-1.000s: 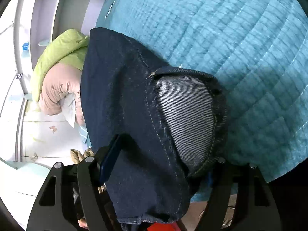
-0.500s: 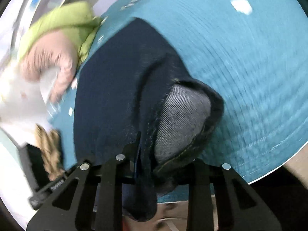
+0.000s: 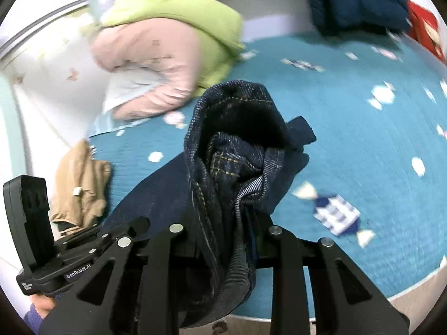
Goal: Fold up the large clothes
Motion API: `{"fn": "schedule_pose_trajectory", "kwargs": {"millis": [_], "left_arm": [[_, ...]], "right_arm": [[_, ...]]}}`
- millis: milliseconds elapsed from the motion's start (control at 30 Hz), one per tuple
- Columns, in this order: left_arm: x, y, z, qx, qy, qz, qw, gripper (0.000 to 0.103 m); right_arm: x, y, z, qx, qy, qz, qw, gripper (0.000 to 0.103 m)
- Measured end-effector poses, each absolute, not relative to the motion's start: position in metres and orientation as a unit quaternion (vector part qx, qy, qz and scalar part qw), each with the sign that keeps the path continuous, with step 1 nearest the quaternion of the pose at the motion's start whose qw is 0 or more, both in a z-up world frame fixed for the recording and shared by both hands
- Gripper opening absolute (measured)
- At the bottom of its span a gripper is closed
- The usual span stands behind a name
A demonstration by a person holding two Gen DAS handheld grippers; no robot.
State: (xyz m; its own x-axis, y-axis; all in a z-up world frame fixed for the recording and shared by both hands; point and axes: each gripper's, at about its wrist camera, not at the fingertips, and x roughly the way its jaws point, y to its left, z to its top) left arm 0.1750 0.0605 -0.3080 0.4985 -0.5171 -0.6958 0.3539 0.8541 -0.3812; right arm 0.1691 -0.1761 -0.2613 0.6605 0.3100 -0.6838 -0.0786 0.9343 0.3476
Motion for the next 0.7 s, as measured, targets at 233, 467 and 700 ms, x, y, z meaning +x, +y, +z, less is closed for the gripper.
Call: {"fn": "schedule_pose_trajectory", "kwargs": {"millis": [233,467,700], "left_arm": [[0.174,0.189,-0.225,-0.084,0.333,-0.179,0.922,0.031],[0.178,0.34,-0.162,-0.055,0.267,-0.087,0.958,0.031],[0.175,0.435,-0.182,-0.021,0.253,-0.047,0.966,0.031]], "right_arm": [[0.217,-0.047,-0.195,0.124,0.337,0.221,0.907,0.022],[0.265,0.103,-0.164,0.138,0.303,0.336,0.881,0.022],[0.283,0.199,-0.211,0.16,0.336,0.376,0.849,0.022]]}}
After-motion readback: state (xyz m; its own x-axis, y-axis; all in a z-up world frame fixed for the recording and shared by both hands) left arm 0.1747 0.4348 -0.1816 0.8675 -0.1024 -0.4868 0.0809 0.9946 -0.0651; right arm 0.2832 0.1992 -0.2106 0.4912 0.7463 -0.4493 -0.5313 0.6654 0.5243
